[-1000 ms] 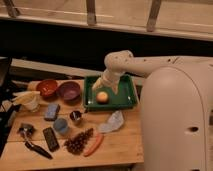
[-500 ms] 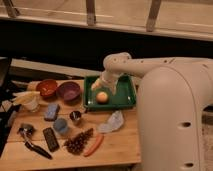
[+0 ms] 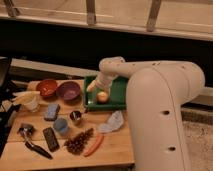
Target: Place apple in red bowl
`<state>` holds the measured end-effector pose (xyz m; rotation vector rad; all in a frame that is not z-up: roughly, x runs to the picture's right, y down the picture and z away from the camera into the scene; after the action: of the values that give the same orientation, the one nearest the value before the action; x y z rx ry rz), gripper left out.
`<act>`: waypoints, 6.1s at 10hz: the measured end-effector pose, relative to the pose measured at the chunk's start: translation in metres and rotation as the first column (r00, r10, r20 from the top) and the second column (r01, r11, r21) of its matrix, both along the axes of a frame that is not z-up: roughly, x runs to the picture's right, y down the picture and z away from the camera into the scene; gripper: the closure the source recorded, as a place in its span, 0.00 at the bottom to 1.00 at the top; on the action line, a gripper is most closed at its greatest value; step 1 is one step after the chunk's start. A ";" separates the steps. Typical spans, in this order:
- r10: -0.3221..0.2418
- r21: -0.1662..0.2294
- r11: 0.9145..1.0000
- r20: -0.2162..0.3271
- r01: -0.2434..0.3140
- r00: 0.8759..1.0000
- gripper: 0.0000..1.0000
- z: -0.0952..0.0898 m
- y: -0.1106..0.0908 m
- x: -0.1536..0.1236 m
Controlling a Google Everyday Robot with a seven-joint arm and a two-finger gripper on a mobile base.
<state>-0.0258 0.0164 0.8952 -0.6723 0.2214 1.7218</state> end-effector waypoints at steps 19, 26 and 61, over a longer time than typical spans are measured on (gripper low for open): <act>0.053 0.173 0.983 0.091 -0.068 0.994 1.00 -0.044 -0.062 -0.005; -0.041 0.334 0.938 0.356 -0.087 0.934 1.00 -0.091 -0.137 -0.090; -0.170 0.280 0.960 0.564 0.006 0.808 0.41 0.018 -0.090 -0.313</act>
<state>-0.3384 -0.0736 0.9135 -0.9392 -0.4035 1.3424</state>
